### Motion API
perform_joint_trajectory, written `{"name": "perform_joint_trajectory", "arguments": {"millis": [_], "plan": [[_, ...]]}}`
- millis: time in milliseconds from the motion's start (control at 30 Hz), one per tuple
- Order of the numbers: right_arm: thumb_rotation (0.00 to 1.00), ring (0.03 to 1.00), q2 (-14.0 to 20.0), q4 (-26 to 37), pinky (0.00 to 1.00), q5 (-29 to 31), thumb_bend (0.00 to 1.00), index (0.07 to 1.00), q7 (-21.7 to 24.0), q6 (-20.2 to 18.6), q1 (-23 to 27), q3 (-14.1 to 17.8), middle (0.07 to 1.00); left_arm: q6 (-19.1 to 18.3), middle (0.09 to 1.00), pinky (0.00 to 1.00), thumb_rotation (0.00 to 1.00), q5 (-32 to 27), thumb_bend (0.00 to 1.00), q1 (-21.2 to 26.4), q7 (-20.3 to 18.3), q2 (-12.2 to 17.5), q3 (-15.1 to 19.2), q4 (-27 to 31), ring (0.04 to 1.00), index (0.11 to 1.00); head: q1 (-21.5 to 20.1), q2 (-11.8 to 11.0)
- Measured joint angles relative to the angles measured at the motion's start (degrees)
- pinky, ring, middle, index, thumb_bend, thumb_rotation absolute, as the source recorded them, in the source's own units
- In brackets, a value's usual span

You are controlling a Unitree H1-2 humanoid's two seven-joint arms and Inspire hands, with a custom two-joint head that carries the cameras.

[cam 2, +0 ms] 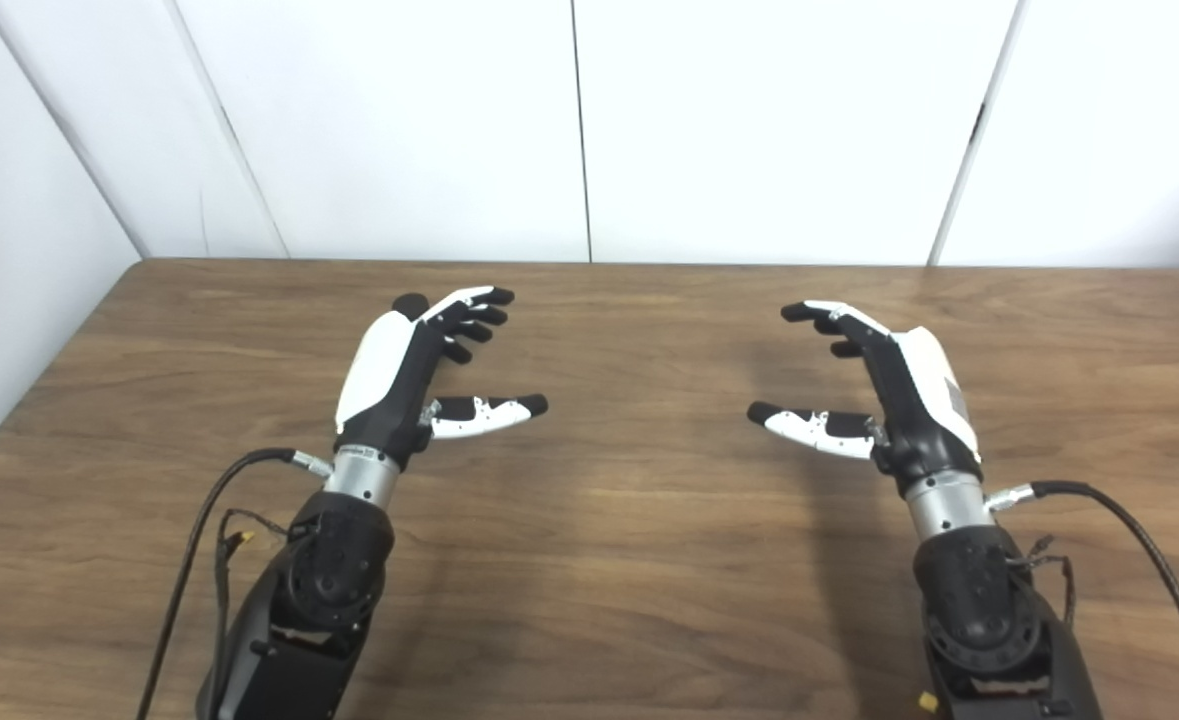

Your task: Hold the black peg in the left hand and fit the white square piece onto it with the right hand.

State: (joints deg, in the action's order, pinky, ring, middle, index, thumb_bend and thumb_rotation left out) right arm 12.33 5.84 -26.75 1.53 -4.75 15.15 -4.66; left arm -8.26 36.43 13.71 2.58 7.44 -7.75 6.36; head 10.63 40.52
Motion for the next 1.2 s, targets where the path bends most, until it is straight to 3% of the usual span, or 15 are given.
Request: {"name": "perform_joint_trajectory", "arguments": {"millis": [233, 700, 900, 1067, 1200], "plan": [[0.2, 0.808, 0.1, -0.3, 0.74, -0.2, 0.71, 0.738, -0.4, 0.4, 0.1, 0.0, 0.808, -0.8, 0.768, 0.57, 0.23, 2.2, 0.79, 0.0, 1.0, 0.0, 0.3, 0.0, 0.705, 0.765, 0.0, -0.1], [0.22, 0.805, 0.1, -0.5, 0.73, -0.4, 0.71, 0.735, -0.9, 0.5, 0.4, -0.1, 0.807, -4.0, 0.785, 0.59, 0.28, 5.7, 0.76, 1.4, 1.7, 1.6, 2.6, 0.2, 0.741, 0.717, 0.0, 0.0], [0.2, 0.804, 0.1, -0.5, 0.73, -0.4, 0.71, 0.734, -0.9, 0.5, 0.5, -0.1, 0.808, -4.6, 0.884, 0.69, 0.34, 9.2, 0.75, 1.5, 4.2, 2.0, 2.4, -0.3, 0.916, 0.715, -0.1, 0.1], [0.18, 0.803, 0.2, -0.5, 0.73, -0.3, 0.71, 0.73, -0.9, 0.5, 0.4, -0.1, 0.806, -7.8, 0.932, 0.85, 0.36, 20.0, 0.72, 2.4, 10.1, 3.0, 0.6, -4.3, 0.983, 0.727, -0.2, 0.1], [0.18, 0.804, 0.2, -0.5, 0.73, -0.3, 0.71, 0.73, -0.9, 0.5, 0.4, -0.1, 0.807, -9.7, 0.929, 0.85, 0.38, 22.7, 0.73, 3.7, 12.5, 3.3, 0.6, -6.5, 0.974, 0.728, -0.2, 0.1]]}}
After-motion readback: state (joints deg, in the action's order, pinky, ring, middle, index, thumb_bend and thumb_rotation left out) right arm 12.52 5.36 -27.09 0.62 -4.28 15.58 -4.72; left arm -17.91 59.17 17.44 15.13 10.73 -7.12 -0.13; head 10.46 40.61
